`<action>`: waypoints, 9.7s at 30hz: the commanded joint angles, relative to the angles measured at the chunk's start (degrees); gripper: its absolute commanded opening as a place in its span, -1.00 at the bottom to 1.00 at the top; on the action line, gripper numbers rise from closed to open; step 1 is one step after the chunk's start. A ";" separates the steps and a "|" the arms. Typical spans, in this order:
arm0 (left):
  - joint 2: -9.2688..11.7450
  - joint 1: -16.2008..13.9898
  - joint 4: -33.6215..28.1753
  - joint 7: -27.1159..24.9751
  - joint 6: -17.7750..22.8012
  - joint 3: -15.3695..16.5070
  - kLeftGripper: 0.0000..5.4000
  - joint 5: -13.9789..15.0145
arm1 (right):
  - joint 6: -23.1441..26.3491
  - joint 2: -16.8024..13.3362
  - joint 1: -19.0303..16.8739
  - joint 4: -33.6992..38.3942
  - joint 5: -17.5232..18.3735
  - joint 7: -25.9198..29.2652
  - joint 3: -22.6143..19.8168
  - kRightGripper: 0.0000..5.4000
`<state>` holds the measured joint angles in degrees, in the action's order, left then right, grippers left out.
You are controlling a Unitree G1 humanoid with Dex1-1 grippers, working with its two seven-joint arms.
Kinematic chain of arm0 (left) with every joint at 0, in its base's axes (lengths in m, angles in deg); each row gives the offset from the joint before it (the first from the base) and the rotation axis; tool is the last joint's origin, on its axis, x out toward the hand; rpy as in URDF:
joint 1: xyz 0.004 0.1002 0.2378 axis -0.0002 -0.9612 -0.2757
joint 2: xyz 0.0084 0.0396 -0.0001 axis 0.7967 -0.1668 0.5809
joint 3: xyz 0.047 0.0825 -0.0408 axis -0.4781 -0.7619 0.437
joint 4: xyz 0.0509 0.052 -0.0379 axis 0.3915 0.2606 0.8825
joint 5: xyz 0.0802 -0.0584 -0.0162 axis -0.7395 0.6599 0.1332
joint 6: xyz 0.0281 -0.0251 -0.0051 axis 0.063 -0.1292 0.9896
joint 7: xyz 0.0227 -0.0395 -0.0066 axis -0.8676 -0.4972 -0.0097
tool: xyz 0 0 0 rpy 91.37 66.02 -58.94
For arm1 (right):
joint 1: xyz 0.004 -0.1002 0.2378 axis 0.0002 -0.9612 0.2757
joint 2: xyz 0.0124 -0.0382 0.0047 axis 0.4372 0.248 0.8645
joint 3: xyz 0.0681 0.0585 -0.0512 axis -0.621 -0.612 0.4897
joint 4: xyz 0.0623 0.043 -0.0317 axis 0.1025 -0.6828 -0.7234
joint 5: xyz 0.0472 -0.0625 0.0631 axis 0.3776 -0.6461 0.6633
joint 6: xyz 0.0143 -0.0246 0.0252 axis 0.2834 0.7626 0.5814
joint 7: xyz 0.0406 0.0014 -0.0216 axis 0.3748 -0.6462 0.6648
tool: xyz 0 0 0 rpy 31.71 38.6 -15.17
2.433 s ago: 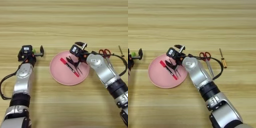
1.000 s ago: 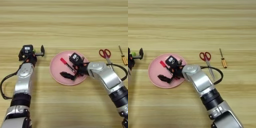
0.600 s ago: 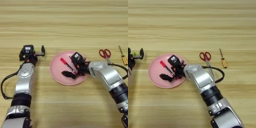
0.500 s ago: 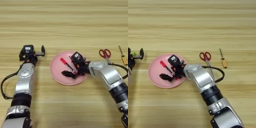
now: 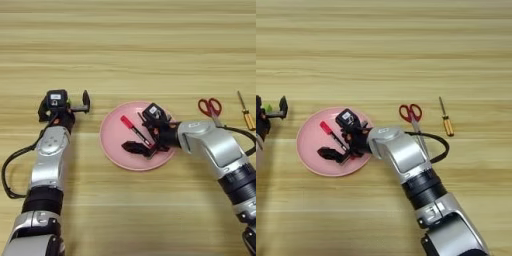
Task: Move the objects on the table
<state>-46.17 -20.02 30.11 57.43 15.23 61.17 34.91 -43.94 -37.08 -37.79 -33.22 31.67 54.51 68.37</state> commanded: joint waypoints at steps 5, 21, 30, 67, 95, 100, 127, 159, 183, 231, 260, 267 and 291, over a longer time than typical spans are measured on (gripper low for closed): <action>-0.19 -0.06 -0.59 0.24 0.60 -0.35 0.99 -0.29 | 0.65 -0.96 1.42 3.17 0.49 -0.94 -0.77 1.00; -0.17 -0.23 -0.94 0.35 0.77 -0.33 0.99 -0.26 | 0.92 -0.29 0.17 1.12 1.06 -0.74 1.27 1.00; -0.17 -0.28 -1.03 0.40 0.81 -0.27 0.99 -0.25 | -0.47 0.44 0.86 -2.79 0.63 -0.67 1.68 1.00; -0.38 -0.38 -1.31 0.71 0.78 0.05 1.00 0.02 | -7.39 -1.86 1.91 -11.79 -6.81 1.59 8.39 0.79; -0.36 -0.13 -0.80 0.73 0.59 -0.11 1.00 -0.16 | -8.39 -1.18 1.96 -12.78 -6.66 1.91 7.55 -0.28; -0.25 -0.24 -0.79 0.63 0.53 -0.08 1.00 -0.16 | -8.31 -0.95 1.85 -12.72 -6.70 1.83 7.46 -0.44; 0.27 -0.35 -0.53 0.32 0.20 0.41 1.00 0.00 | -1.97 2.94 3.44 -5.49 -0.65 -2.43 -3.29 -0.83; 0.31 0.23 0.38 0.31 -0.95 -0.29 1.00 -1.03 | -23.41 -4.12 3.74 -19.11 -2.30 -15.90 -19.52 -0.83; 0.31 0.20 0.65 0.55 -2.33 -0.31 1.00 -1.89 | -23.08 -4.43 3.59 -22.76 -4.20 -15.46 -17.87 -0.46; 0.73 1.23 3.55 3.02 -6.13 -1.53 1.00 -5.01 | -15.11 -4.99 -6.03 5.38 -4.26 -13.01 -10.31 1.00; 0.16 1.11 3.25 3.77 -6.02 -2.26 1.00 -4.84 | -6.51 -3.64 -7.16 8.02 -1.36 -7.42 -2.51 1.00; 0.03 1.03 3.00 3.96 -5.94 -2.43 1.00 -4.81 | -6.21 -3.79 -6.60 5.78 -1.39 -7.14 -2.20 1.00; -0.05 0.73 2.68 4.13 -5.82 -2.36 1.00 -4.69 | -5.21 -3.13 -2.47 -3.63 -1.65 -4.58 -1.18 1.00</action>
<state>-46.11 -19.62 33.06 61.15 9.08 58.94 30.55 -49.83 -40.25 -41.55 -35.08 30.20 49.89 67.39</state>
